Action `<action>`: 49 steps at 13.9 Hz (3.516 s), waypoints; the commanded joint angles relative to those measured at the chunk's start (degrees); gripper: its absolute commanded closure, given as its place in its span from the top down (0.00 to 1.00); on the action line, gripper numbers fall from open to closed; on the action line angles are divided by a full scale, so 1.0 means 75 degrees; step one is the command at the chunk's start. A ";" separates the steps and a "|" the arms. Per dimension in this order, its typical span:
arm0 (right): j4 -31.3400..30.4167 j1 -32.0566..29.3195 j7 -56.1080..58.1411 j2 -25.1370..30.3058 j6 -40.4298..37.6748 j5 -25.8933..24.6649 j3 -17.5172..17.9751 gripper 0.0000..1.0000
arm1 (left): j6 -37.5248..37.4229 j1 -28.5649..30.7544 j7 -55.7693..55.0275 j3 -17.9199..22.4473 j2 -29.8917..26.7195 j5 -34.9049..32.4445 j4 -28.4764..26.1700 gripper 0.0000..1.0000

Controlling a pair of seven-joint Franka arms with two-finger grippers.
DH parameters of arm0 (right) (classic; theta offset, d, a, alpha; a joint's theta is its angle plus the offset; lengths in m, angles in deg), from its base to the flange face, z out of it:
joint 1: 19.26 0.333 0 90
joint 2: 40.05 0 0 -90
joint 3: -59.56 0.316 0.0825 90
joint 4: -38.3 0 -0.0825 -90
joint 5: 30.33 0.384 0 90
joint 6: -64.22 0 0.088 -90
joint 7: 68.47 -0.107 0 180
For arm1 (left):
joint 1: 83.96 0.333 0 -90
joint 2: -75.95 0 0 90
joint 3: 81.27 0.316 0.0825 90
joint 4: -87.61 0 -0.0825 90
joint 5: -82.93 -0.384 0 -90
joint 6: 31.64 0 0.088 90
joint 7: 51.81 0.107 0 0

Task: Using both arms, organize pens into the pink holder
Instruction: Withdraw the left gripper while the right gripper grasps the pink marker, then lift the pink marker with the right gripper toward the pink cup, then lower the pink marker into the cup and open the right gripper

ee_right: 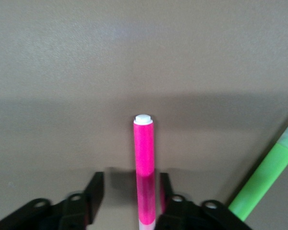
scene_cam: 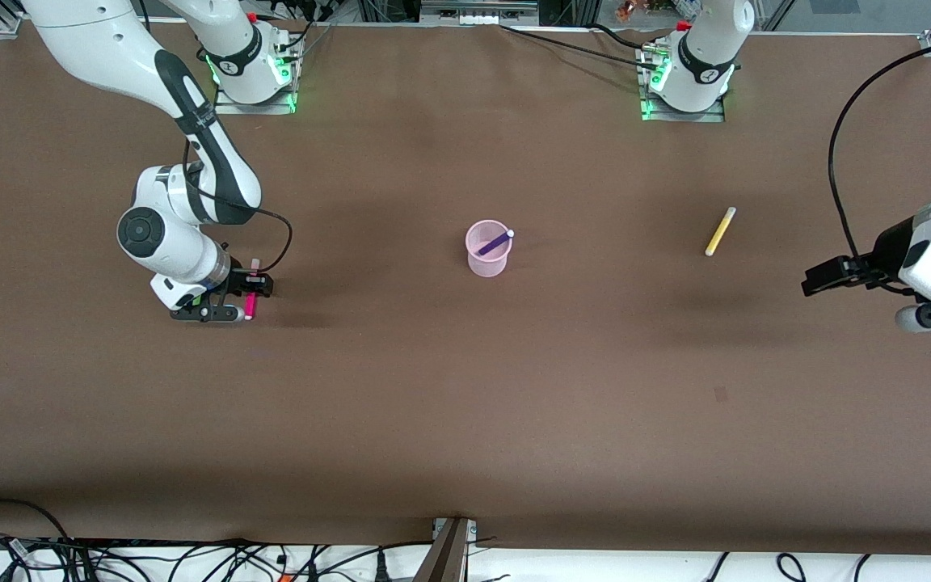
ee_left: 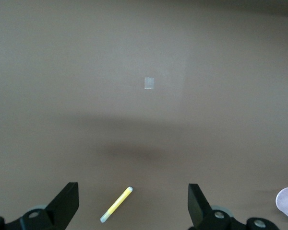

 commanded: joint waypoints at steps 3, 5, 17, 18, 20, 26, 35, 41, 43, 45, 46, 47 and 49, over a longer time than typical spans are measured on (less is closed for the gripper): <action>0.0061 -0.0098 0.0046 -0.0164 0.0198 0.0078 0.0031 0.28 | 0.1135 0.0076 0.0207 -0.0130 -0.1380 0.0158 -0.1602 1.00; 0.0061 -0.0098 0.0233 -0.0235 0.0269 0.0078 0.0031 0.11 | 0.1209 0.0076 0.0195 -0.0142 -0.1452 0.0158 -0.1605 1.00; 0.0634 0.0301 0.1558 0.0889 0.0258 -0.0039 0.1223 0.00 | 0.0037 0.0017 0.0102 -0.0717 -0.1394 0.0017 -0.0726 1.00; 0.0774 0.0312 0.1558 0.0995 0.0304 -0.0039 0.1551 0.00 | 0.0037 0.0041 0.0090 -0.0693 -0.1394 0.0029 -0.0726 1.00; 0.1020 0.0324 0.1558 0.1101 0.0712 -0.0062 0.2219 0.00 | 0.0049 0.0064 0.0160 -0.0635 -0.1359 0.0076 -0.0726 1.00; 0.1945 0.1354 0.1476 0.0717 0.2003 -0.0086 0.2597 0.00 | -0.0197 -0.0017 0.0148 -0.0482 -0.1288 0.0158 -0.0679 1.00; 0.2464 0.3417 0.1277 -0.0610 0.4522 -0.0051 0.2023 0.00 | -0.0736 -0.1729 0.1118 0.1229 -0.1335 0.0099 -0.0691 1.00; 0.1012 0.3676 0.1277 -0.0563 0.6501 0.0031 0.2023 0.00 | -0.0631 -0.1260 0.2422 0.1159 -0.1230 0.0123 -0.0621 1.00; 0.0730 0.3687 0.1277 -0.0493 0.6621 0.0031 0.2023 0.00 | -0.0631 -0.1283 0.2410 0.1159 -0.1229 0.0123 -0.0574 1.00; 0.0542 0.3687 0.1277 -0.0504 0.6842 0.0043 0.2023 0.00 | -0.0631 -0.1306 0.2398 0.1159 -0.1218 0.0100 -0.0550 1.00; 0.0402 0.3687 0.1277 -0.0504 0.6994 0.0043 0.2023 0.00 | -0.0631 -0.1307 0.2398 0.1159 -0.1218 0.0099 -0.0562 1.00; 0.0284 0.3687 0.1277 -0.0504 0.7147 0.0043 0.2023 0.00 | -0.0631 -0.1307 0.2398 0.1159 -0.1218 0.0111 -0.0562 1.00; 0.0131 0.3734 0.1277 -0.0539 0.7335 0.0078 0.2023 0.00 | -0.0631 -0.1307 0.2398 0.1159 -0.1218 0.0111 -0.0550 1.00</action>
